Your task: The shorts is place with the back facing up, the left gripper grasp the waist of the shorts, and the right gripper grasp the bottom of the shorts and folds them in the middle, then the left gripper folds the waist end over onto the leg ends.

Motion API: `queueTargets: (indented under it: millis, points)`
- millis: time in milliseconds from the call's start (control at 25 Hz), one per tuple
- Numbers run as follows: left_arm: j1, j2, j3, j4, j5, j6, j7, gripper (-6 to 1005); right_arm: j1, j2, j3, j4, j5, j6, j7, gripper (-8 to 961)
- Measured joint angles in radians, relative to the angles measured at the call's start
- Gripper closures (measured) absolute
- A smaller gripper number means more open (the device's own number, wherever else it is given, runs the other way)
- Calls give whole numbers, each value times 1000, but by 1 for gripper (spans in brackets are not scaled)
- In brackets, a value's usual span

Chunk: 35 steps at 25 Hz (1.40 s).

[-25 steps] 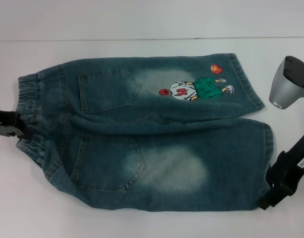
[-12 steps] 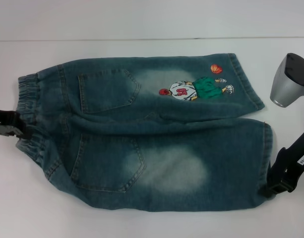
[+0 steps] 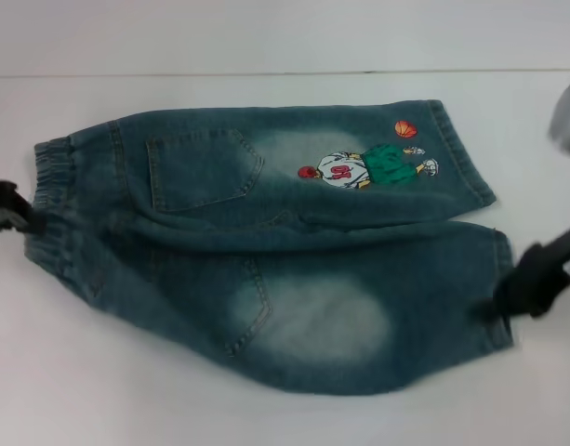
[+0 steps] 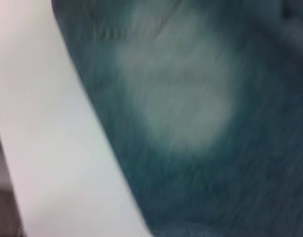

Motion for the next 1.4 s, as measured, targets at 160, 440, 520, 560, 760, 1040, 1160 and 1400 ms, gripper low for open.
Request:
queueTargets:
  millis: [160,440,520,560,760,1040,1160,1400]
  points:
    - [6,15,-93,-20,0,-40,0,972,-39,-22,128,12,124,50,-26,942]
    - [23,11,-182,-49,-53,-136,1,972,-110,-51,180,93,393,199,-34,941]
    - [30,9,-183,-63,-87,-166,0,972,-117,-51,184,121,441,267,-44,940]
    - [34,8,-183,-71,-107,-185,0,972,-119,-51,186,140,466,307,-53,940]
    - [47,-5,-181,-104,-185,-287,3,971,-120,-37,188,199,566,462,-108,939]
    - [76,-25,-176,-112,-275,-379,20,971,-120,-8,188,231,660,623,-161,938]
    - [92,-30,-175,-121,-322,-400,37,971,-108,1,184,246,674,687,-166,937]
    - [110,-49,-180,-144,-383,-455,89,971,-66,51,184,254,678,834,-186,936]
